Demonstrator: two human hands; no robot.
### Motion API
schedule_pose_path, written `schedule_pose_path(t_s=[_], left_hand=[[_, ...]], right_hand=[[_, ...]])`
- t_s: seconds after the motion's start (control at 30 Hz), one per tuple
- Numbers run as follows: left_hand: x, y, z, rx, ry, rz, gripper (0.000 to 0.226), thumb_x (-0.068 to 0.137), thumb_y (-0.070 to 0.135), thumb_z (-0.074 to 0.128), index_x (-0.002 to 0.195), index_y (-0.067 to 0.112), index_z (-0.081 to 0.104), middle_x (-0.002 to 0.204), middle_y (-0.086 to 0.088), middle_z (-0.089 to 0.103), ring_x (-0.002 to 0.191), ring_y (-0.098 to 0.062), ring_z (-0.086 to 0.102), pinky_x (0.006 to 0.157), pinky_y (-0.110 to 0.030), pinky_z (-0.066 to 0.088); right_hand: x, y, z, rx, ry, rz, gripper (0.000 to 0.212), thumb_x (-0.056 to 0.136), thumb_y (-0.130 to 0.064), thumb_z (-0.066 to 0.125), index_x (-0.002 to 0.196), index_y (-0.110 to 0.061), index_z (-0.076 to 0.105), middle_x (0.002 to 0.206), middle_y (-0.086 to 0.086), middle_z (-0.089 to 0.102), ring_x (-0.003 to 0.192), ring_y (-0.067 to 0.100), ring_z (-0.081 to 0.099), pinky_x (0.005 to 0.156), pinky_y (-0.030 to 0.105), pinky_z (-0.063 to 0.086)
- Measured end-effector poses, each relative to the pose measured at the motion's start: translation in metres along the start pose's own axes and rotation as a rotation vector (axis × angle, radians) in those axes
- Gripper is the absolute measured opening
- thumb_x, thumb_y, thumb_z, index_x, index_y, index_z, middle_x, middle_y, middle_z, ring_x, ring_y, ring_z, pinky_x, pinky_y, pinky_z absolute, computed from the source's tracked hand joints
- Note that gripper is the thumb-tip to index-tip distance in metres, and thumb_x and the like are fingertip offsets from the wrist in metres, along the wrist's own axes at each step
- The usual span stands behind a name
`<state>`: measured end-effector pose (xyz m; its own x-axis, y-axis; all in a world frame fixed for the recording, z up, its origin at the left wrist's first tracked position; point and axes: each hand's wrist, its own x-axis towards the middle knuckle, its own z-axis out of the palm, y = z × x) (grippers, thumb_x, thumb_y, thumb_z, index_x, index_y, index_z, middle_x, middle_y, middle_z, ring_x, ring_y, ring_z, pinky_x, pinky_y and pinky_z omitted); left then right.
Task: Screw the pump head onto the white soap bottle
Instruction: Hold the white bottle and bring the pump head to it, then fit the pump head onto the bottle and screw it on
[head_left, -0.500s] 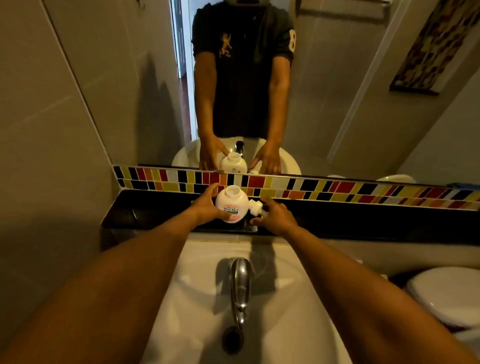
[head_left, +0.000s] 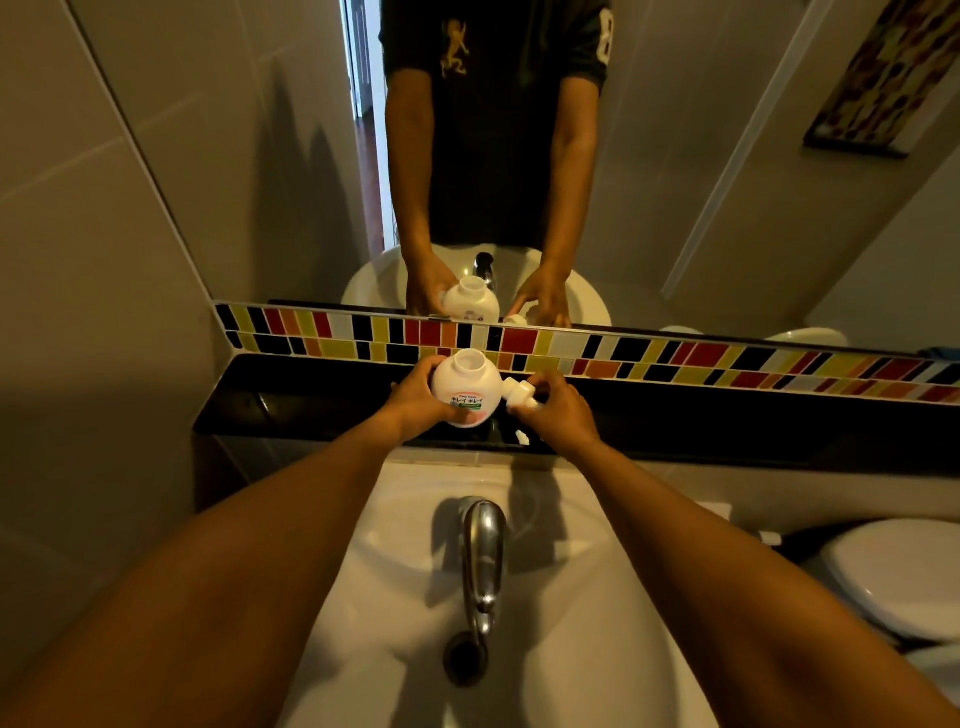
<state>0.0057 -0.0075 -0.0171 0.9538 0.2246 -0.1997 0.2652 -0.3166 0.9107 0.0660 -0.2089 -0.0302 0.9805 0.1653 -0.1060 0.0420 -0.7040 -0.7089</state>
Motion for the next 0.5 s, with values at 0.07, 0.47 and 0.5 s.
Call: schedule_pose_path(t_s=[0.07, 0.47, 0.5], left_hand=[[-0.003, 0.003, -0.005, -0.035, -0.01, -0.005, 0.083, 0.063, 0.009, 0.088, 0.132, 0.024, 0.044, 0.135, -0.006, 0.054, 0.122, -0.028, 0.053, 0.102, -0.048, 0.048], [-0.029, 0.034, -0.057, 0.263, 0.01, 0.004, 0.078, 0.064, 0.014, 0.087, 0.13, 0.022, 0.046, 0.131, -0.009, 0.054, 0.119, -0.03, 0.054, 0.096, -0.047, 0.052], [-0.032, 0.038, -0.059, 0.296, 0.009, 0.018, 0.077, 0.065, 0.013, 0.087, 0.13, 0.022, 0.046, 0.132, -0.009, 0.054, 0.12, -0.031, 0.054, 0.096, -0.047, 0.052]], right_hand=[[0.001, -0.003, -0.009, 0.088, -0.035, 0.015, 0.047, 0.074, -0.031, 0.083, 0.111, -0.024, 0.055, 0.111, 0.001, 0.063, 0.099, 0.024, 0.065, 0.08, 0.043, 0.06], [-0.015, -0.038, -0.082, 0.064, -0.137, -0.126, 0.055, 0.079, -0.021, 0.08, 0.127, -0.015, 0.055, 0.114, 0.001, 0.06, 0.103, 0.02, 0.059, 0.08, 0.029, 0.049], [-0.017, -0.043, -0.086, 0.027, -0.144, -0.153, 0.052, 0.079, -0.022, 0.08, 0.125, -0.017, 0.056, 0.113, -0.001, 0.06, 0.102, 0.019, 0.06, 0.079, 0.028, 0.048]])
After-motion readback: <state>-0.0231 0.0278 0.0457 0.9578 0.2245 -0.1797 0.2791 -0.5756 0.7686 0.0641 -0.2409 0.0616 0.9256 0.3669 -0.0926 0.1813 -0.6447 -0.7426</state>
